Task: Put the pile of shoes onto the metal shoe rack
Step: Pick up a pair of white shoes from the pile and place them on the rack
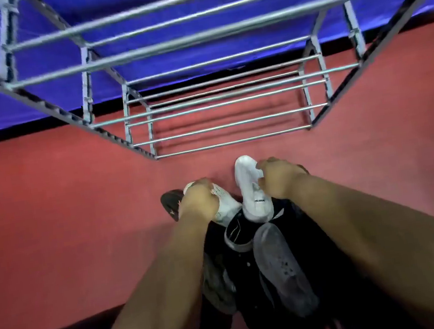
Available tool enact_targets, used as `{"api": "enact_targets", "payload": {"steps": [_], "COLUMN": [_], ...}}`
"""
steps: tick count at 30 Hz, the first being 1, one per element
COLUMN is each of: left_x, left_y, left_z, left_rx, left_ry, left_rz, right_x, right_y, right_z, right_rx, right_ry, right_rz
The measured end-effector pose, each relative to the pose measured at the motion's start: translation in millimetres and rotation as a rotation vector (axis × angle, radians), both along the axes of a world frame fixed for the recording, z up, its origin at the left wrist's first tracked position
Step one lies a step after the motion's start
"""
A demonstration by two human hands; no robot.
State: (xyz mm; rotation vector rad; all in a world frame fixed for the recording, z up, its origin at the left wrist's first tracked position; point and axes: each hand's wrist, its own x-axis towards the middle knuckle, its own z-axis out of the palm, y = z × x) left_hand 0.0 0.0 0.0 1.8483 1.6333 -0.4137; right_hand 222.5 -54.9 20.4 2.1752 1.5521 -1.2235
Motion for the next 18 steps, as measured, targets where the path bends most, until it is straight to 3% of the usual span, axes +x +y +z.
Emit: {"api": "enact_targets", "payload": {"steps": [4,8,11,15,18], "left_x": [-3,-8,-16,-24,-27], "left_y": [0,-3,-9,-20,-13], "left_z": [-43,-71,-88,-96,-110], "left_rx": [0.11,0.02,-0.075,-0.022,-0.048], "left_ry": [0.154,0.206,0.157,0.117,0.013], "left_rz": [0.216,0.465,0.522,0.489,0.587], "right_x": [-6,-20,-24,-34,-42], "right_y": [9,11,20,18,9], "right_z": [-46,-63,-64,-56,-56], "right_rx": [-0.023,-0.11,-0.163,-0.385,-0.387], "right_ry": [0.011,0.036,0.043,0.17,0.131], "right_rz": [-0.193,-0.235,-0.207,-0.216,-0.191]}}
